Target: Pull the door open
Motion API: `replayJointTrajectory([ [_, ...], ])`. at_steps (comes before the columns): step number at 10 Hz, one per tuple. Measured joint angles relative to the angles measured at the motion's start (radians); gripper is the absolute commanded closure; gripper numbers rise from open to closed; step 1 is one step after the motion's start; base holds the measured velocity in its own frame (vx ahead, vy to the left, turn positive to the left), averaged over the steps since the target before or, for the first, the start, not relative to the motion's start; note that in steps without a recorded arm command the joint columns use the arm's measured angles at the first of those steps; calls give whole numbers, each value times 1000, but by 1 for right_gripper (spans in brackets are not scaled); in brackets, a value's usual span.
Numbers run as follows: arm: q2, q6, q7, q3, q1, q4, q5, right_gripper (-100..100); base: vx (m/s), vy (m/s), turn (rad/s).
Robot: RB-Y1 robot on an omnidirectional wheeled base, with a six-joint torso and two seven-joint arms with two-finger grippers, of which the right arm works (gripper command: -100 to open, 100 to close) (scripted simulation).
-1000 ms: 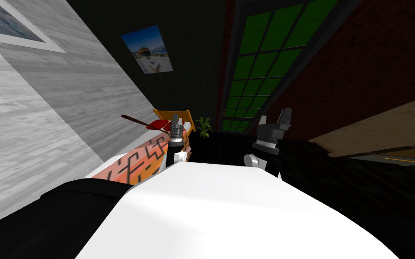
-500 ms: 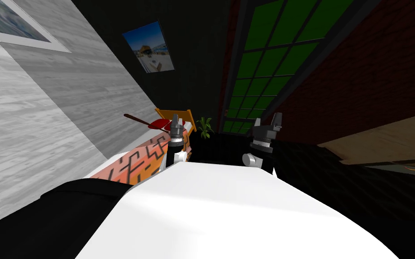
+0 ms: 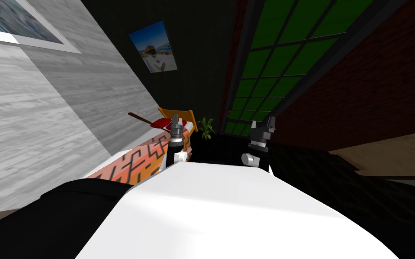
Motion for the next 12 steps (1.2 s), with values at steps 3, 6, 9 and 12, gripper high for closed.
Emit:
replayJointTrajectory([
  [3, -11, -16, -59, -11, -37, 85, -27, -100, 93, -43, 113],
  [6, -21, -30, -124, -23, -71, 170, -58, -100, 96, -40, 133],
  [9, -36, -59, -181, -36, -97, 250, -84, -100, 58, -31, 79],
  [12, -46, -76, -241, -47, -120, 320, -112, -100, 63, -38, 87],
])
